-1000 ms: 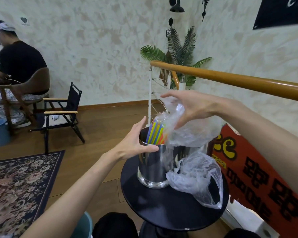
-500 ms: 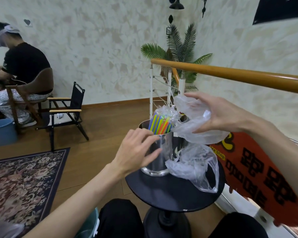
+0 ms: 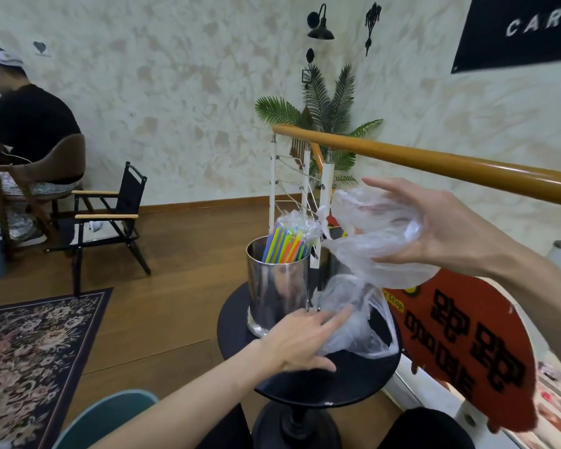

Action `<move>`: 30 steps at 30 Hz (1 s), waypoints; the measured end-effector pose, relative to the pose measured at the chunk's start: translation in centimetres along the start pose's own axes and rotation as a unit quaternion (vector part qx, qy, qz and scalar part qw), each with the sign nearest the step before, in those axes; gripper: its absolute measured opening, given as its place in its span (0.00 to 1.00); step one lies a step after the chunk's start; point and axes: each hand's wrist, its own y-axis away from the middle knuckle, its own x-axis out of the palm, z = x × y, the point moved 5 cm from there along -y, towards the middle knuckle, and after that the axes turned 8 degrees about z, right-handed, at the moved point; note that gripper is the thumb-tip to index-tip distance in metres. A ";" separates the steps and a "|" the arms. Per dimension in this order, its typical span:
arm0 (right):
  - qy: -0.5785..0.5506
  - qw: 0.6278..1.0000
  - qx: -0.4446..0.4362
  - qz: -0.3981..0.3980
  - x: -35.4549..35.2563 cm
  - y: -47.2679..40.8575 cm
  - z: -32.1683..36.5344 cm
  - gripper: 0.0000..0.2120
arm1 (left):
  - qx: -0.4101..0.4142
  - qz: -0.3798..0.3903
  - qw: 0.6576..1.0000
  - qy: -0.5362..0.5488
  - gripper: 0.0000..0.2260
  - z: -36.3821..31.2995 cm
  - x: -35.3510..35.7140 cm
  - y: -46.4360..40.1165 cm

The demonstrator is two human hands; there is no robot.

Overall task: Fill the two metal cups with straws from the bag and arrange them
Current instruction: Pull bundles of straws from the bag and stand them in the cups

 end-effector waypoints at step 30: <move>-0.208 0.971 0.119 0.010 19.4 5.6 -4.9 0.55 | -0.204 -0.352 0.886 0.225 0.12 6.4 -6.3 10.9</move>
